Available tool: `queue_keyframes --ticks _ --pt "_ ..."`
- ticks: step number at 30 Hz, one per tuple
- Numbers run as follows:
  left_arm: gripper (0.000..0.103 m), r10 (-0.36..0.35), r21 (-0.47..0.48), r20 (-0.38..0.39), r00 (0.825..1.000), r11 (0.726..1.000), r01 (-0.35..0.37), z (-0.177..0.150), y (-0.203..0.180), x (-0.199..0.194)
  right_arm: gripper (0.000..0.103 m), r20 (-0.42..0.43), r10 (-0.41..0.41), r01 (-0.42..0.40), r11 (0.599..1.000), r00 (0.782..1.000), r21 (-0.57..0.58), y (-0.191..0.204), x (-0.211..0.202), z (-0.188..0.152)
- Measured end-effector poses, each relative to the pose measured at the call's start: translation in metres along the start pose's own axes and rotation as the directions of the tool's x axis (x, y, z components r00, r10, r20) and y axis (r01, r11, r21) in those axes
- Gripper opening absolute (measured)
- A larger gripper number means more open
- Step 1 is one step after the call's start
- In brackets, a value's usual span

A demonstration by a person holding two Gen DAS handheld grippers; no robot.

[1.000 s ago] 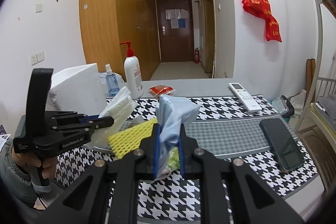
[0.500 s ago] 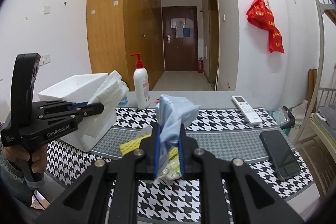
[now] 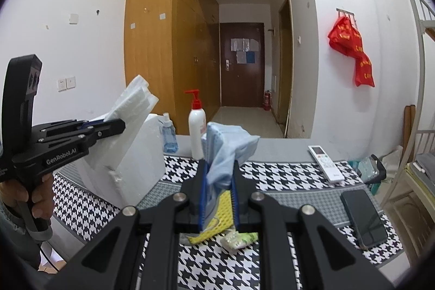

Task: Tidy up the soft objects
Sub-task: 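Carry the wipes and the mask in both grippers over the white foam box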

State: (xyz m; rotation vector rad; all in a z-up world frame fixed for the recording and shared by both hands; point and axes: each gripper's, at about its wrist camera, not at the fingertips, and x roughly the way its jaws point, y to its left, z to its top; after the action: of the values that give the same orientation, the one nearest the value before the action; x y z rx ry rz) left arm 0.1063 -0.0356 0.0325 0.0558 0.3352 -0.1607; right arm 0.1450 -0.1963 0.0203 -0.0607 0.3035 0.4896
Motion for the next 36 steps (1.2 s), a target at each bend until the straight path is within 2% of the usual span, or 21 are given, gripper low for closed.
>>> queue_keyframes --ticks 8,17,36 --pt "0.008 0.033 -0.01 0.04 0.999 0.999 -0.033 0.008 0.012 -0.013 0.019 0.034 0.031 -0.03 0.999 0.999 -0.028 0.01 -0.001 0.01" --pt "0.008 0.088 -0.024 0.044 0.995 0.996 -0.087 0.007 0.024 -0.022 0.019 0.052 0.075 -0.072 0.996 0.996 -0.058 0.021 0.004 0.022" --pt "0.008 0.249 -0.078 0.061 0.966 0.967 -0.244 0.008 0.065 -0.062 0.019 0.065 0.215 -0.206 0.972 0.975 -0.115 0.058 0.021 0.039"
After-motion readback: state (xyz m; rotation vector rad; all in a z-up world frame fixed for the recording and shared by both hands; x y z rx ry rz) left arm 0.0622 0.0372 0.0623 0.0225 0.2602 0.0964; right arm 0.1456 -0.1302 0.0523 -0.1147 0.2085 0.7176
